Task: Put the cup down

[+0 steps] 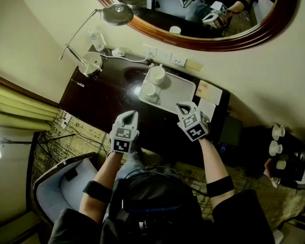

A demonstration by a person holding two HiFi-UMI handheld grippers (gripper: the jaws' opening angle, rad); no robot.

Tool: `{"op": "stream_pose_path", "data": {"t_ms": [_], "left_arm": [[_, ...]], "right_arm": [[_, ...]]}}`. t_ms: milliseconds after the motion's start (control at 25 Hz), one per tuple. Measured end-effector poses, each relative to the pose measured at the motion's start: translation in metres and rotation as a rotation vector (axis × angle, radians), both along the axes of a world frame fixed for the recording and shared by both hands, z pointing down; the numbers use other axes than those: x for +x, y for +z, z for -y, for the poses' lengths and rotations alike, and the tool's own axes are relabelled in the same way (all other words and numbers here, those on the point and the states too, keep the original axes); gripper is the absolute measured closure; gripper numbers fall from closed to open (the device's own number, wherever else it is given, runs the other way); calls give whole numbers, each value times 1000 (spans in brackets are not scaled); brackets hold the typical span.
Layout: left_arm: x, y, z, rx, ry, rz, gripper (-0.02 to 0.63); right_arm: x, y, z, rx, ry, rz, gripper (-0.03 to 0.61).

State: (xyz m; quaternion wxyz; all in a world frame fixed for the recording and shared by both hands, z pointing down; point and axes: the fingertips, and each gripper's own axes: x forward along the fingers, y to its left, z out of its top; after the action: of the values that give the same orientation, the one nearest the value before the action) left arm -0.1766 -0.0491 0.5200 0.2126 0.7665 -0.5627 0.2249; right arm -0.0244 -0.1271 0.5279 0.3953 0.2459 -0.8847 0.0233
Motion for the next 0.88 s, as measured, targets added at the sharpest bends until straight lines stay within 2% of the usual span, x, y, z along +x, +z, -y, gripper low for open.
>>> {"op": "stream_pose_path", "data": {"t_ms": [160, 280, 640, 880], "left_arm": [[15, -6, -7, 18, -4, 19, 613], [25, -8, -10, 23, -7, -4, 613], [38, -12, -10, 17, -35, -69, 613], [49, -16, -9, 31, -9, -90, 613]], "right_arm": [[33, -5, -13, -45, 106, 90, 578], [57, -8, -24, -63, 180, 142, 578], [119, -16, -34, -115, 495, 383, 578], [137, -10, -48, -138, 559, 425, 578]]}}
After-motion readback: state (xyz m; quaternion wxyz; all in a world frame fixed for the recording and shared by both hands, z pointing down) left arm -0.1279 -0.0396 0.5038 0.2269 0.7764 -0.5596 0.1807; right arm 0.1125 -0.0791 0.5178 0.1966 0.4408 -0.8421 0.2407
